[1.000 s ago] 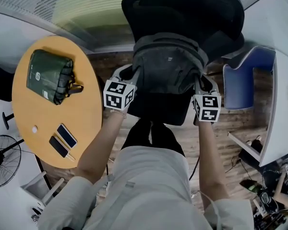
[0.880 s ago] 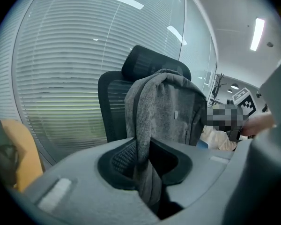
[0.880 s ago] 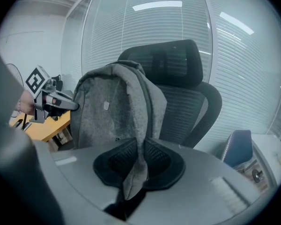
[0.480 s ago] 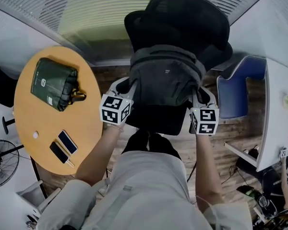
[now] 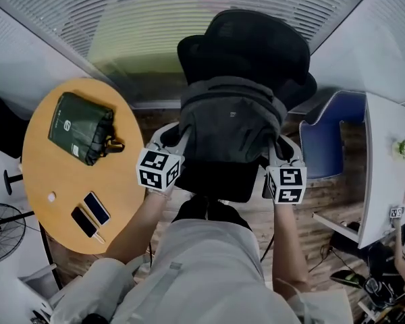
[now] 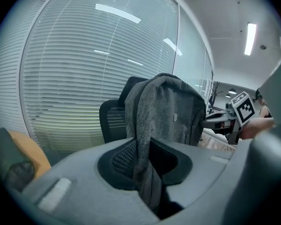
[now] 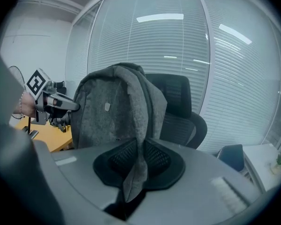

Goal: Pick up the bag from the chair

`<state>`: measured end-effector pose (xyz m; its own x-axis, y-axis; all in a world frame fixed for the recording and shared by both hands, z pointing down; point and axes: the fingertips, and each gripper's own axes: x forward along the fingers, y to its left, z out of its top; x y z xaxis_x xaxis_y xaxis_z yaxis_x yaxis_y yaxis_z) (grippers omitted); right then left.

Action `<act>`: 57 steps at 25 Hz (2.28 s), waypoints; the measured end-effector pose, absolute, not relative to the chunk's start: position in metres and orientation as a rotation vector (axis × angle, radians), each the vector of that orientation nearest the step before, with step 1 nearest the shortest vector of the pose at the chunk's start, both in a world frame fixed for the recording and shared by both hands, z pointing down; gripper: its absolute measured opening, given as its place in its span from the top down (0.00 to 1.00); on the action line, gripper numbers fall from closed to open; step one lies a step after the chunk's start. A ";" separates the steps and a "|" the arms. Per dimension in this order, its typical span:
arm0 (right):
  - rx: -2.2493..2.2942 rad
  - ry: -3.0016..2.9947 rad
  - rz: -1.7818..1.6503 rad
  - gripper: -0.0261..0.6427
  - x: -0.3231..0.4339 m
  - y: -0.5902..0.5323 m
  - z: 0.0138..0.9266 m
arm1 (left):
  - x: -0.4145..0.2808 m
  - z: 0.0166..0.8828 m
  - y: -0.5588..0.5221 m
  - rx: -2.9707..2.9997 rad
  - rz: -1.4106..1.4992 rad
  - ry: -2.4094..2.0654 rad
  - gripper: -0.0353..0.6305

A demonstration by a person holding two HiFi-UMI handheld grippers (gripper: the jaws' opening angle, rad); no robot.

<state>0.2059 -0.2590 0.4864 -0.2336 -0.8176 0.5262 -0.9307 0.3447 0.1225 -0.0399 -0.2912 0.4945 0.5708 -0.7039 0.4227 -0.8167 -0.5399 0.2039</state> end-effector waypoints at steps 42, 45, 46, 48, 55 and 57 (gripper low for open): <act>1.544 -2.210 0.149 0.89 0.184 -0.214 0.342 | -0.055 0.356 -0.249 2.525 0.169 -1.274 0.85; 1.540 -2.216 0.137 0.89 0.180 -0.210 0.337 | -0.059 0.352 -0.245 2.522 0.161 -1.279 0.85; 1.540 -2.217 0.134 0.89 0.179 -0.208 0.335 | -0.060 0.350 -0.243 2.525 0.159 -1.282 0.85; 1.545 -2.218 0.128 0.89 0.178 -0.204 0.332 | -0.061 0.346 -0.240 2.534 0.156 -1.287 0.85; 1.555 -2.223 0.110 0.89 0.175 -0.190 0.327 | -0.062 0.341 -0.230 2.557 0.147 -1.278 0.85; 1.555 -2.223 0.103 0.90 0.175 -0.188 0.327 | -0.061 0.341 -0.229 2.561 0.147 -1.270 0.85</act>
<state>0.1754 -0.1879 0.3267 -0.2836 -0.8803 0.3803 -0.9117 0.3704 0.1777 -0.0613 -0.2289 0.3414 0.6088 -0.7645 0.2120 -0.7927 -0.5753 0.2017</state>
